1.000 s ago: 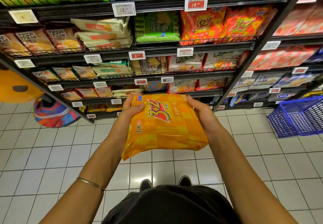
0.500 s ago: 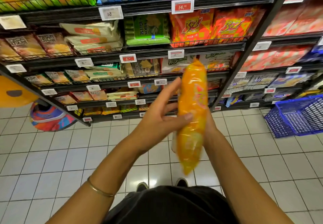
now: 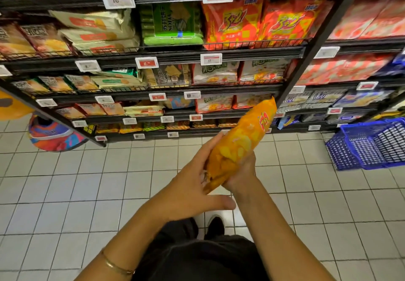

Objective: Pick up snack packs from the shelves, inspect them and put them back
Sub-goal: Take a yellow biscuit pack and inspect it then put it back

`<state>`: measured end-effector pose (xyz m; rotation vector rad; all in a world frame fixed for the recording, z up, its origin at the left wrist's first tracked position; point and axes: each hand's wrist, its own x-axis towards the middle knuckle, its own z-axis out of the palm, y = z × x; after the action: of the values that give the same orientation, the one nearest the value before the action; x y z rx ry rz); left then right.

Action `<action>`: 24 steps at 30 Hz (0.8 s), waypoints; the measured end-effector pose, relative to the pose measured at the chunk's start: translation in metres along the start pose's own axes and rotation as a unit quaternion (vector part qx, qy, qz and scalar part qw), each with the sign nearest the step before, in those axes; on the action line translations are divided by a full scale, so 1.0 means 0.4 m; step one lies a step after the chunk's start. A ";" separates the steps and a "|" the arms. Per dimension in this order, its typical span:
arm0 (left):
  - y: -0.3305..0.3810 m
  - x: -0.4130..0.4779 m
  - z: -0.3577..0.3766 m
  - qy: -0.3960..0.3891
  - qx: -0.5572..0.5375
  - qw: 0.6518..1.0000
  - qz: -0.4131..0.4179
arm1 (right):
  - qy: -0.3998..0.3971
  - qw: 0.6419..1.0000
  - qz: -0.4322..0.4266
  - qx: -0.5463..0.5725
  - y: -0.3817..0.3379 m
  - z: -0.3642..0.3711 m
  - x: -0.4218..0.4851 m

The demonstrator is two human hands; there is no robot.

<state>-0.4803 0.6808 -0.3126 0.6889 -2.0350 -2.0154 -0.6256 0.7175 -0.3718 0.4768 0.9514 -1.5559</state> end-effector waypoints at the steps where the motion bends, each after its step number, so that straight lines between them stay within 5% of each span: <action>1: -0.002 0.007 -0.002 0.044 0.054 0.997 0.010 | 0.003 1.000 0.010 0.026 0.006 0.003 0.012; 4: -0.003 0.044 -0.008 0.168 0.115 0.979 0.012 | 0.018 0.999 -0.022 -0.018 0.014 0.039 0.030; 10: 0.065 0.132 -0.095 0.321 0.004 0.947 -0.021 | 0.095 0.970 -0.083 -0.207 -0.021 0.104 0.030; 15: 0.077 0.152 -0.234 0.276 -0.236 0.931 -0.043 | 0.155 0.932 -0.201 -0.259 -0.146 0.095 0.031; 20: 0.081 0.206 -0.306 0.154 -0.370 0.906 -0.136 | 0.044 0.941 -0.189 -0.276 -0.303 0.058 -0.019; 24: 0.068 0.283 -0.281 0.132 -0.374 0.899 -0.187 | -0.062 0.924 -0.204 -0.317 -0.351 0.071 -0.075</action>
<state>-0.5333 0.5286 -0.3006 1.1304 -0.8884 -2.4771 -0.7469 0.7102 -0.2899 -0.2945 1.4396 -1.5023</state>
